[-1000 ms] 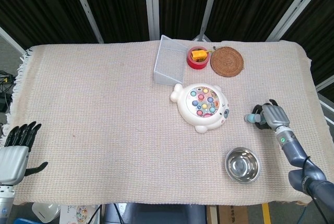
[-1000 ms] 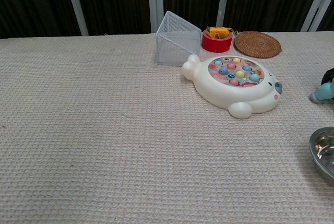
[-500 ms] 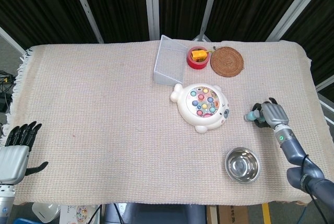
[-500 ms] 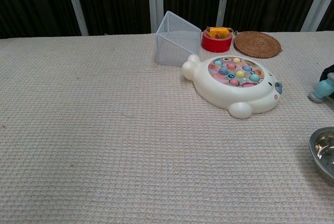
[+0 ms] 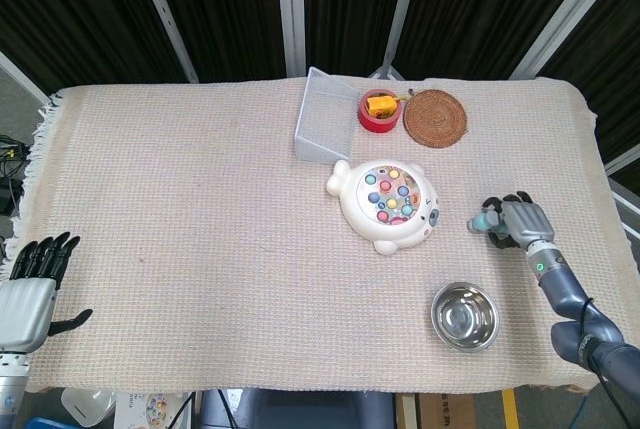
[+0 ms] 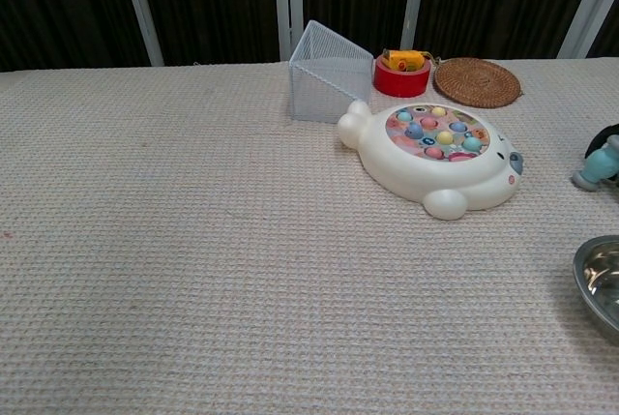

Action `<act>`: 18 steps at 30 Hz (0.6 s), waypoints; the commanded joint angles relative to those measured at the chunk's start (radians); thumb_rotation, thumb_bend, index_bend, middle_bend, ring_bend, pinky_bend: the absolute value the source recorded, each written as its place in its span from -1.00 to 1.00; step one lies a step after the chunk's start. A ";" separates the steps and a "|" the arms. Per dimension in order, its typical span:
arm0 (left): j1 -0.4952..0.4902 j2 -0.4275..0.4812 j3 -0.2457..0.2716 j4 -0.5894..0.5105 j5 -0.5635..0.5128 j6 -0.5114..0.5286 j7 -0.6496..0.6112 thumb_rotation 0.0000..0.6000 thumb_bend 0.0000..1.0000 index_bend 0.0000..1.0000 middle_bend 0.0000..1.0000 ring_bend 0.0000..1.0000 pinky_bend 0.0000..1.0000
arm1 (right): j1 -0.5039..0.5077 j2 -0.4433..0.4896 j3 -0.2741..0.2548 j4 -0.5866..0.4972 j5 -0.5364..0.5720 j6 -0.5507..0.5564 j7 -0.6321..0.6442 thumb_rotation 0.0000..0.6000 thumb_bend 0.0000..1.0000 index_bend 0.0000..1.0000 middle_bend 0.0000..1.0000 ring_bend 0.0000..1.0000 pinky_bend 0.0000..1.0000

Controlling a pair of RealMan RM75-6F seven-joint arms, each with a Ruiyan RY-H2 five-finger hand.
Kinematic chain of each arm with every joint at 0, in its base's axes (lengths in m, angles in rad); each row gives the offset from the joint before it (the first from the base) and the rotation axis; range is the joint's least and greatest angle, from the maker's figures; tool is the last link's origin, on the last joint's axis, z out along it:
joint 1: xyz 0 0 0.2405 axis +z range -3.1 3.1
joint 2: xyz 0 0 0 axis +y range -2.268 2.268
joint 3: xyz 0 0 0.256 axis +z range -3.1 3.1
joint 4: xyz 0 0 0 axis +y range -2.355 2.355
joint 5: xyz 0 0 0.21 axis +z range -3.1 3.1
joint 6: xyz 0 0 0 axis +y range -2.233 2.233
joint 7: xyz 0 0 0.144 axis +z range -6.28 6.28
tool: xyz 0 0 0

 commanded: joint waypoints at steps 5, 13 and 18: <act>0.002 0.001 -0.001 -0.001 -0.001 0.004 -0.002 1.00 -0.82 -1.00 -1.00 -1.00 -1.00 | -0.002 0.025 0.008 -0.039 0.020 -0.006 -0.015 1.00 -0.43 -0.98 -0.59 -0.93 -1.00; 0.000 0.004 -0.006 -0.004 -0.008 0.004 -0.001 1.00 -0.82 -1.00 -1.00 -1.00 -1.00 | -0.037 0.109 0.022 -0.161 0.017 0.065 -0.006 1.00 -0.45 -1.00 -0.85 -1.00 -1.00; -0.001 0.004 -0.009 -0.003 -0.009 0.005 -0.004 1.00 -0.82 -1.00 -1.00 -1.00 -1.00 | -0.086 0.181 0.034 -0.271 0.001 0.165 0.024 1.00 -0.45 -1.00 -0.90 -1.00 -1.00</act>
